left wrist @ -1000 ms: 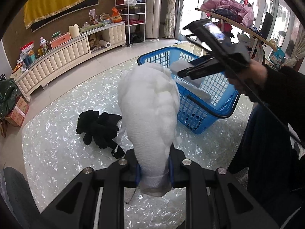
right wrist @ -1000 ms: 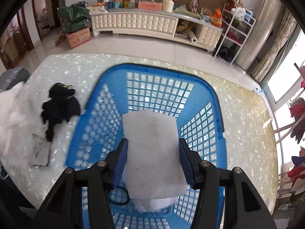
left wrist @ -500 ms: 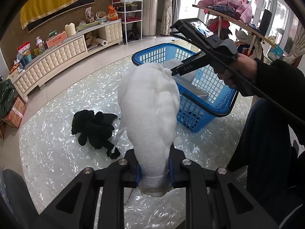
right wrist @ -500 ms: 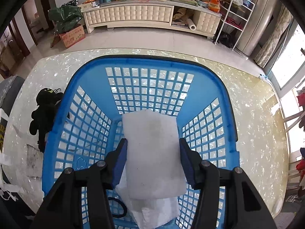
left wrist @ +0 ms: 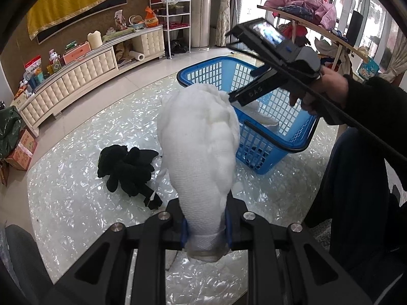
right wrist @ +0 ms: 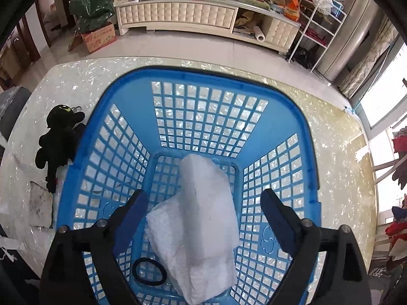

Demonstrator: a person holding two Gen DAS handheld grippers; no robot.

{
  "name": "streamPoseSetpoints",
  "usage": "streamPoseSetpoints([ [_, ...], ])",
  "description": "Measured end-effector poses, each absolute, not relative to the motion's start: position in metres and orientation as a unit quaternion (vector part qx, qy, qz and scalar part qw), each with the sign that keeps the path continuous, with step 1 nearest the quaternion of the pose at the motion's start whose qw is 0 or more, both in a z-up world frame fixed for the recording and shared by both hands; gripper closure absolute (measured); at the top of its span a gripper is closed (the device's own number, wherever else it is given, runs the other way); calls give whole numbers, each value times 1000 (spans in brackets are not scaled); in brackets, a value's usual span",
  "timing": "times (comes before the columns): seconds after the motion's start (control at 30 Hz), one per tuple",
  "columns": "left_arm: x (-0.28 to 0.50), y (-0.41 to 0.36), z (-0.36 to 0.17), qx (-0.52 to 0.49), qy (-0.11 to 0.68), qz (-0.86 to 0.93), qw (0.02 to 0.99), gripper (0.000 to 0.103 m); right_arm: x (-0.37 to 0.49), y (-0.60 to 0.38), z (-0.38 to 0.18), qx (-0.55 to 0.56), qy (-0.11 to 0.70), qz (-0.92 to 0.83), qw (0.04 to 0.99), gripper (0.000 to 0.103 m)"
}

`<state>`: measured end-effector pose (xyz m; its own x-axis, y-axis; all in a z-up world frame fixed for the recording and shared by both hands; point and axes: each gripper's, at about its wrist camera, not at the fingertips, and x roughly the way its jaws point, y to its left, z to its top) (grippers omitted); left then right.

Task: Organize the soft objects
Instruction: 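Open the right gripper to drop the foam sheet into the basket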

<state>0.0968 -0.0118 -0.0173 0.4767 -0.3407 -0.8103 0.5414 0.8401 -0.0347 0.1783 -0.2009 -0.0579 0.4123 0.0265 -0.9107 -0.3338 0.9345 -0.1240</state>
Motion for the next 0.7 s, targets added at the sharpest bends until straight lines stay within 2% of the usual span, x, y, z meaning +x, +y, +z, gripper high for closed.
streamPoseSetpoints([
  [0.07,96,-14,-18,119,441,-258,851,83,172,-196,-52,-155,518,99,836,0],
  [0.33,93,-21,-16,130,436,-262,851,83,127,-207,-14,-155,475,112,859,0],
  [0.7,99,-31,-6,127,429,-261,855,83,70,-237,5,-132,450,107,877,0],
])
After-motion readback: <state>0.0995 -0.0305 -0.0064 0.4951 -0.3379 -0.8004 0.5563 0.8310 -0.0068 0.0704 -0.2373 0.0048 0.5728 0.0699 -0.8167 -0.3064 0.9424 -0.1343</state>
